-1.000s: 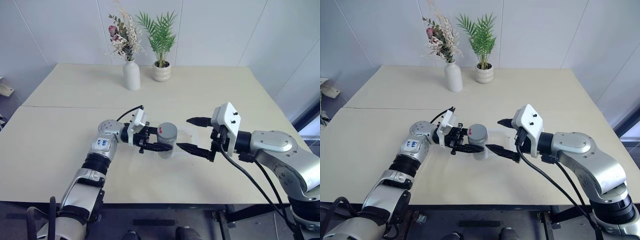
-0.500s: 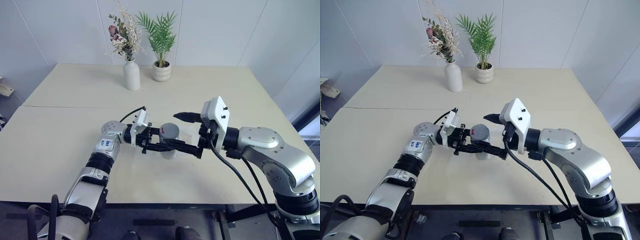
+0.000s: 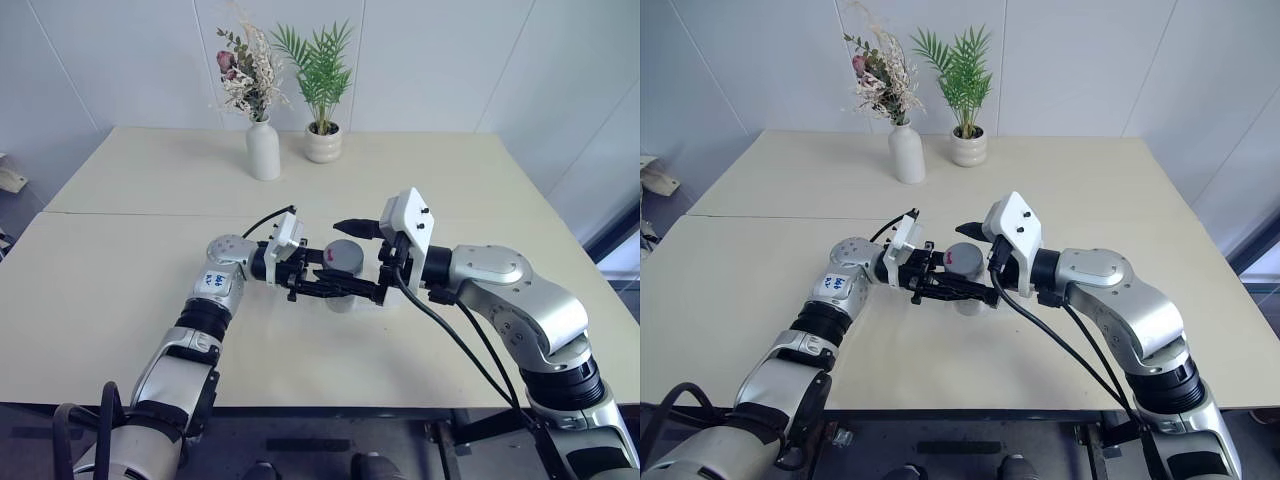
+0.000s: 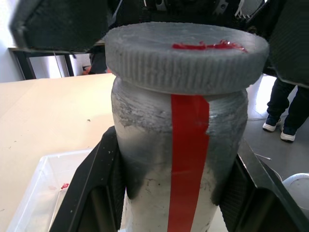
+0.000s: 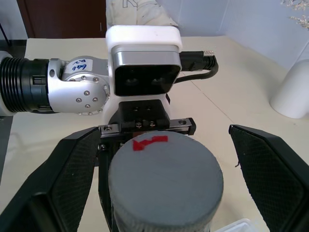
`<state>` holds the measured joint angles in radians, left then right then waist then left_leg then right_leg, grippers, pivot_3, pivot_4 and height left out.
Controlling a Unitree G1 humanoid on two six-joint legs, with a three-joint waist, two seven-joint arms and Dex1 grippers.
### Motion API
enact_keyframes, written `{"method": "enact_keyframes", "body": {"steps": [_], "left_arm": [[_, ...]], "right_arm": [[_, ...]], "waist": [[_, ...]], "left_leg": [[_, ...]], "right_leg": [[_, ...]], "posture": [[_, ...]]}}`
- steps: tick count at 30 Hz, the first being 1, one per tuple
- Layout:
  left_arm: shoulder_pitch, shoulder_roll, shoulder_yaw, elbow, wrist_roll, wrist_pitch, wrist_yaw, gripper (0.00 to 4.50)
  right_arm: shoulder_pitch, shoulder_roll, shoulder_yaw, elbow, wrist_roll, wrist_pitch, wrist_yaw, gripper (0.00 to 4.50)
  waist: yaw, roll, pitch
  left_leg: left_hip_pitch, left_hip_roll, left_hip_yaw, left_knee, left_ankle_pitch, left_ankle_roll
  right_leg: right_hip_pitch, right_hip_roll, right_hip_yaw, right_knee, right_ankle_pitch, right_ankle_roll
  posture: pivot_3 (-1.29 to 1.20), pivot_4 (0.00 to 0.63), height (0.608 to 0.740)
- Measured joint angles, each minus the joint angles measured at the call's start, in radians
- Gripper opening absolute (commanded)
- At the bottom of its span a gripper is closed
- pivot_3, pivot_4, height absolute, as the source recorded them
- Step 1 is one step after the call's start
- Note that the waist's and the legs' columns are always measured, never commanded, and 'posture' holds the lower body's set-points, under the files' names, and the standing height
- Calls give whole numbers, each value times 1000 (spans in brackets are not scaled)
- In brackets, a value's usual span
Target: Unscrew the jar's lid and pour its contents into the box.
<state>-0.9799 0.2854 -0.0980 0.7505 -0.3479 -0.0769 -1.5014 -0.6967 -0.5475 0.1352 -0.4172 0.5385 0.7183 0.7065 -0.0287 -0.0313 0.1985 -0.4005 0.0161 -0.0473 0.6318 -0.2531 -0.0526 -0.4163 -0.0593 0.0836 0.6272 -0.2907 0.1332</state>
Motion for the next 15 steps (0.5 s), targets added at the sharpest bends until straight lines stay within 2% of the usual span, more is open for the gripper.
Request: {"method": "enact_keyframes", "body": {"steps": [15], "left_arm": [[9,3,0,-38,-1,12,0,2055]], "right_arm": [[-1,-11,-4,18,-13,-20,17,4467]], "waist": [[0,0,0]], "left_leg": [[0,0,0,0,0,0]], "right_leg": [[0,0,0,0,0,0]], "posture": [[0,150,740]]}}
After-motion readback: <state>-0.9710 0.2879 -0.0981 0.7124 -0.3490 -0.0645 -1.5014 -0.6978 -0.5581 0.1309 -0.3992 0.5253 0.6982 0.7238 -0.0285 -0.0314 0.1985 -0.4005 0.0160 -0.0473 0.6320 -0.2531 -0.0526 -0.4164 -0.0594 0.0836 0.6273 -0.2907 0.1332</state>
